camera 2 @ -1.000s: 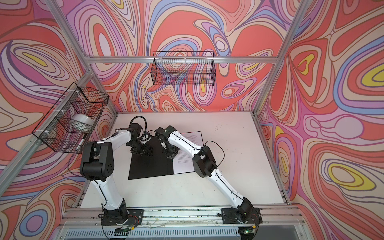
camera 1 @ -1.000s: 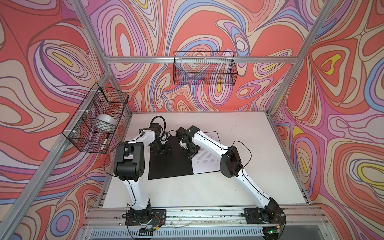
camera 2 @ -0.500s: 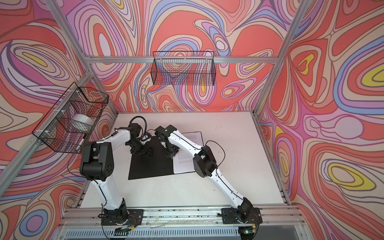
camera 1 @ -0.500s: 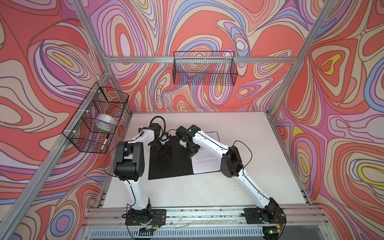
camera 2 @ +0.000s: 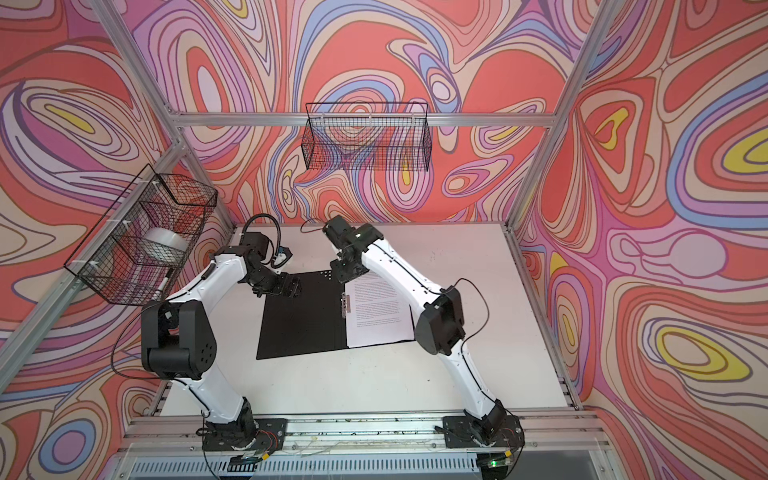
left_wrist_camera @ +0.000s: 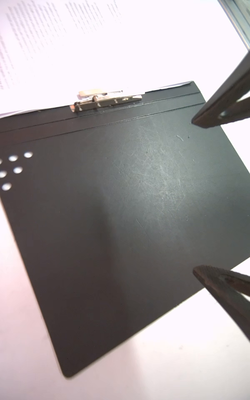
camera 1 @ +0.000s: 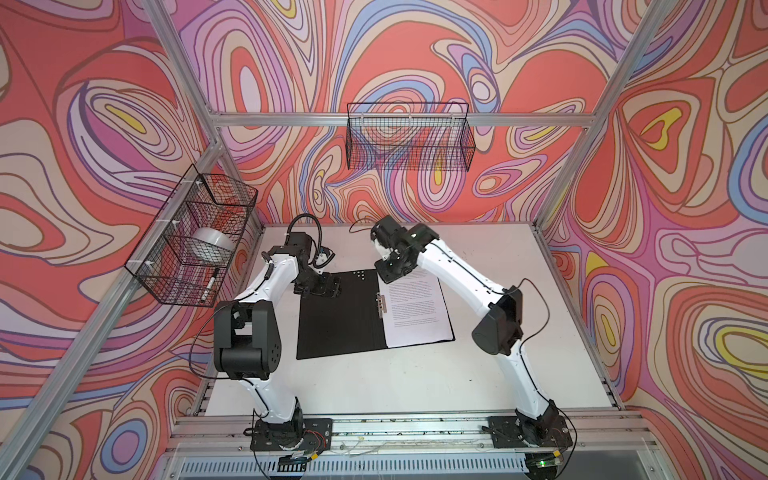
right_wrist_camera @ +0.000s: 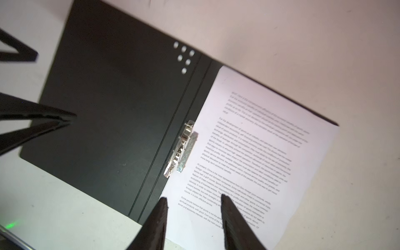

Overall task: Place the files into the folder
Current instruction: 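Release the clip and lift both grippers away from the folder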

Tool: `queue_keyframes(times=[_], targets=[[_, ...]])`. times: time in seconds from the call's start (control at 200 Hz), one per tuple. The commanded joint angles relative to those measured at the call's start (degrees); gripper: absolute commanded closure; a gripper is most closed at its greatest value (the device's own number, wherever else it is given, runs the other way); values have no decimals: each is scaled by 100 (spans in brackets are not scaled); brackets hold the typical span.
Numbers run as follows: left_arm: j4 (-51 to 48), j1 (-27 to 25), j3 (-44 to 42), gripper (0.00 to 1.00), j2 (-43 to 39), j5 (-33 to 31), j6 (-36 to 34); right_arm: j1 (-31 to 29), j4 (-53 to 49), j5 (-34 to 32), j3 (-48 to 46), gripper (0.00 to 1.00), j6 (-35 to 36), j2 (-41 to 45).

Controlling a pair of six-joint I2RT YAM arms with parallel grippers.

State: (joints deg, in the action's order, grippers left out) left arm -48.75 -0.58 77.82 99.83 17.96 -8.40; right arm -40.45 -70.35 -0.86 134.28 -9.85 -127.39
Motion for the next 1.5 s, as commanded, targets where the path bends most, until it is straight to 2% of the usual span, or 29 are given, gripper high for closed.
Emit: queue_keyframes(times=[0.0,0.25,0.496,0.651,0.841,1.222,1.492], targets=[[67,88,-198,0,-166,136,299,499,999,272,-950,56,-347,726],[-86,389,-293,0,-27,260,685,1662,2330,958,-3427,55,-697,2129],[70,655,-378,0,130,-297,473,2398,3153,1771,-5002,54,-1011,2544],[32,904,-372,0,394,-279,457,2567,3374,1778,-5445,54,-1131,2561],[61,935,-396,0,493,-450,463,2765,3702,2053,-5905,54,-1300,2722],[-10,948,-364,0,682,-408,300,2986,3572,2366,-6116,53,-1245,2620],[-120,953,-382,0,875,-293,284,2999,3430,2637,-6081,53,-1093,2168]])
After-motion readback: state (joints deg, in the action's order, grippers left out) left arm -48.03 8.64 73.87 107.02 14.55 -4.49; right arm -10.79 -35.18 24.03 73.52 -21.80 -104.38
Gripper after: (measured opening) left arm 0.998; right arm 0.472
